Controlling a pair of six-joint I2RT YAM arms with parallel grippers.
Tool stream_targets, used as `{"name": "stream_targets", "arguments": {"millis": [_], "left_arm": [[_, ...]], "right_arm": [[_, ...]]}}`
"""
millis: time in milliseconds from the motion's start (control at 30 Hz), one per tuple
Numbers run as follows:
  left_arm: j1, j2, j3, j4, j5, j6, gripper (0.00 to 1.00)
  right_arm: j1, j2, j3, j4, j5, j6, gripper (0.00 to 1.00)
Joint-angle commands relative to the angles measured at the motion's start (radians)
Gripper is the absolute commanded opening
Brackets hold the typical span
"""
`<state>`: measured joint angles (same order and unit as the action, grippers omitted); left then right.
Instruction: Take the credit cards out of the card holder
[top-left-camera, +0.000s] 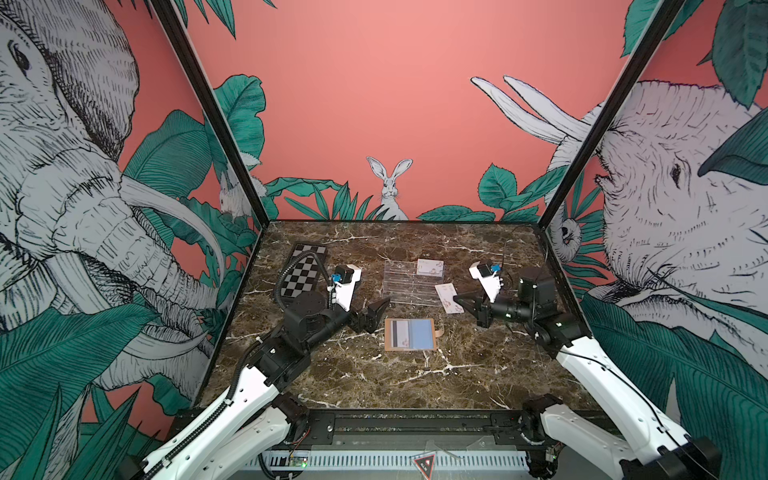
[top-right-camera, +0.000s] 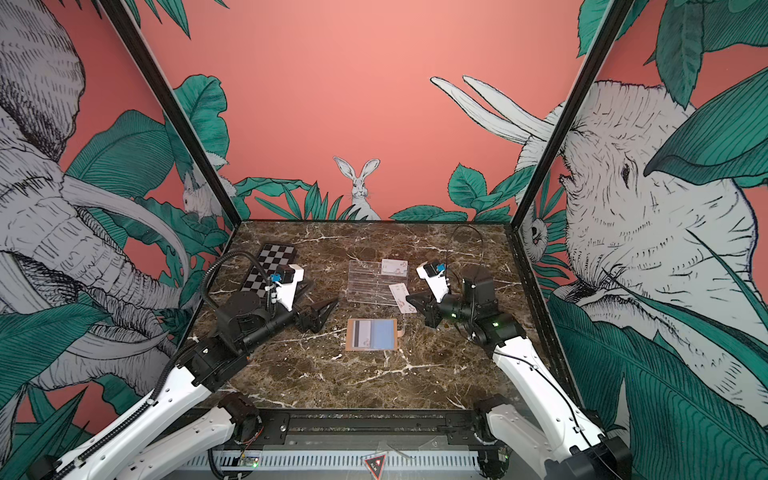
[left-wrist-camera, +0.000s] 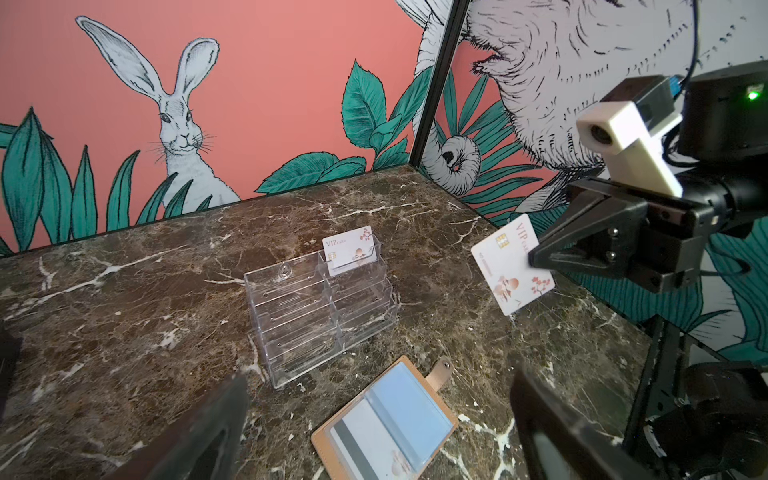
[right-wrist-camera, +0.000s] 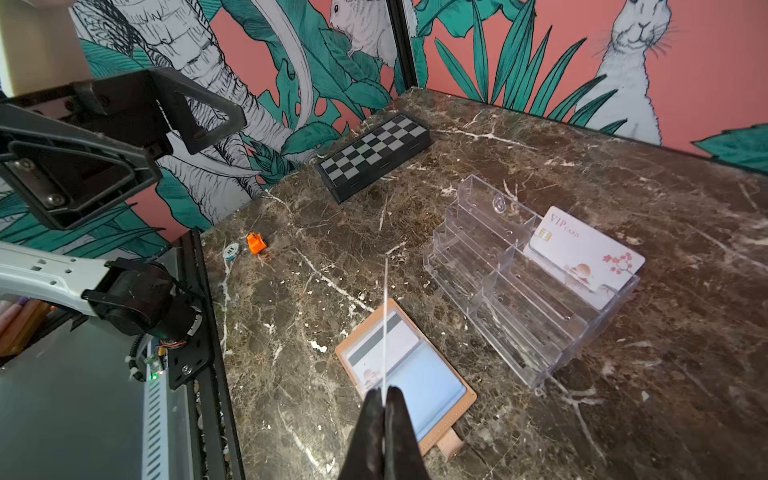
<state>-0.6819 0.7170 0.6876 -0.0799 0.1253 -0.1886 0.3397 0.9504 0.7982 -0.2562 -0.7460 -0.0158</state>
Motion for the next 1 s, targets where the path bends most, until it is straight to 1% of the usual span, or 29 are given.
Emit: {"name": "stream_targets", "arguments": {"millis": [0, 200, 333, 467, 567, 733, 967], "left_arm": [[0.005, -0.038, 0.000, -0.039, -0.018, 0.047, 0.99], [0.005, -0.068, -0.006, -0.047, -0.023, 0.055, 0.99], [0.005, -0.080, -0.021, -0.040, -0.028, 0.055, 0.99], [0.005, -0.087, -0.030, -0.042, -0.028, 0.056, 0.99], [0.005, -0.092, -0.032, -0.043, -0.036, 0.057, 0.99], [0.005, -0.093, -0.032, -0.050, -0.043, 0.063, 0.99], [0.005, -0.084, -0.033, -0.057, -0.053, 0.069, 0.99]], "right_arm": [[0.013, 0.013, 0.039, -0.058, 0.046, -0.144, 0.00], [0.018, 0.087, 0.143, -0.168, 0.054, -0.346, 0.00], [0.017, 0.163, 0.219, -0.250, 0.041, -0.512, 0.00], [0.018, 0.252, 0.298, -0.317, 0.063, -0.634, 0.00], [0.017, 0.336, 0.368, -0.366, 0.087, -0.698, 0.00], [0.018, 0.480, 0.504, -0.468, 0.095, -0.792, 0.00], [0.016, 0.611, 0.634, -0.518, 0.133, -0.883, 0.00]]}}
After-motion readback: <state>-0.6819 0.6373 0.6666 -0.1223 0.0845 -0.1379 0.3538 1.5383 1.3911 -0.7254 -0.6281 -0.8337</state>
